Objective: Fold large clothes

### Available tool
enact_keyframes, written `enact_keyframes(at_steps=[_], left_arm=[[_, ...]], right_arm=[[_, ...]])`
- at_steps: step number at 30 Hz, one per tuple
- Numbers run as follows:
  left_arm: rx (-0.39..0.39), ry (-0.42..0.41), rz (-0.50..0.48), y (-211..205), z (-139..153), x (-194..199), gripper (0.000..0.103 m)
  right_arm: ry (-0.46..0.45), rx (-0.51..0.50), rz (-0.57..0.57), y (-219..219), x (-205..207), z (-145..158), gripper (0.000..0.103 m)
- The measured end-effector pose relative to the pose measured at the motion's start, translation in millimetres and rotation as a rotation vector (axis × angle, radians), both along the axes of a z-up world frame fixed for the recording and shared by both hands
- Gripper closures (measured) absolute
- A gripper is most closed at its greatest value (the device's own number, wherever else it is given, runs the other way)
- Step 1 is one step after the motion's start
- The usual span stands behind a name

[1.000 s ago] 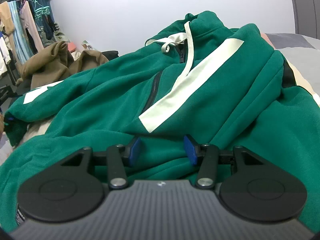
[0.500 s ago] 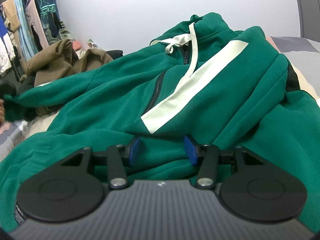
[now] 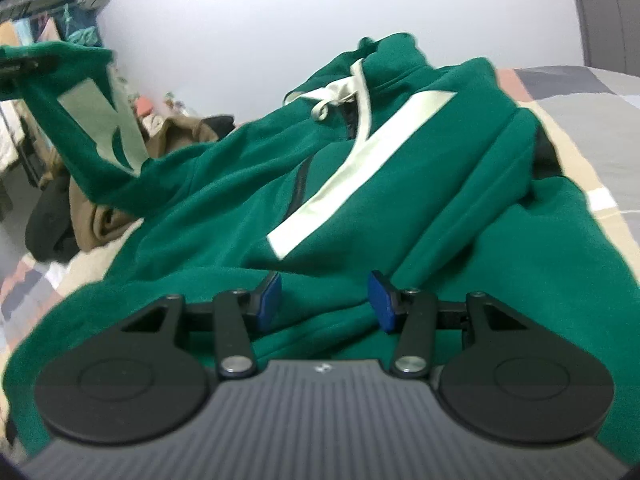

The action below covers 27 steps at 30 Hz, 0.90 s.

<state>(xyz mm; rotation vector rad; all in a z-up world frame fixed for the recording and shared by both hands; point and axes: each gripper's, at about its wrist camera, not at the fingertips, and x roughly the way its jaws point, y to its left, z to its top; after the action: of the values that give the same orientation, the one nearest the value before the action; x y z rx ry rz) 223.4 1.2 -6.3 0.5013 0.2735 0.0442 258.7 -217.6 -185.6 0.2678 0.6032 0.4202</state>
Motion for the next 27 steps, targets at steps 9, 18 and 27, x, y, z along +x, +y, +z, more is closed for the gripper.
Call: enact_keyframes(at_steps=[9,18,27], left_arm=[[-0.068,0.362,-0.210,-116.9,-131.3,-53.2,0.087],[-0.317,0.515,-0.173,-92.4,-134.4,-55.5,0.047],[-0.630,0.504,-0.178,-45.0,-79.9,-109.8,0.022]], right_arm=[[0.019,0.071,-0.112,-44.8,-3.4,2.0,0.050],[-0.044,0.020,-0.065,-36.0,-11.6,4.8,0.050],[-0.120,0.011,-0.030,-23.5,-25.6,18.0,0.050]])
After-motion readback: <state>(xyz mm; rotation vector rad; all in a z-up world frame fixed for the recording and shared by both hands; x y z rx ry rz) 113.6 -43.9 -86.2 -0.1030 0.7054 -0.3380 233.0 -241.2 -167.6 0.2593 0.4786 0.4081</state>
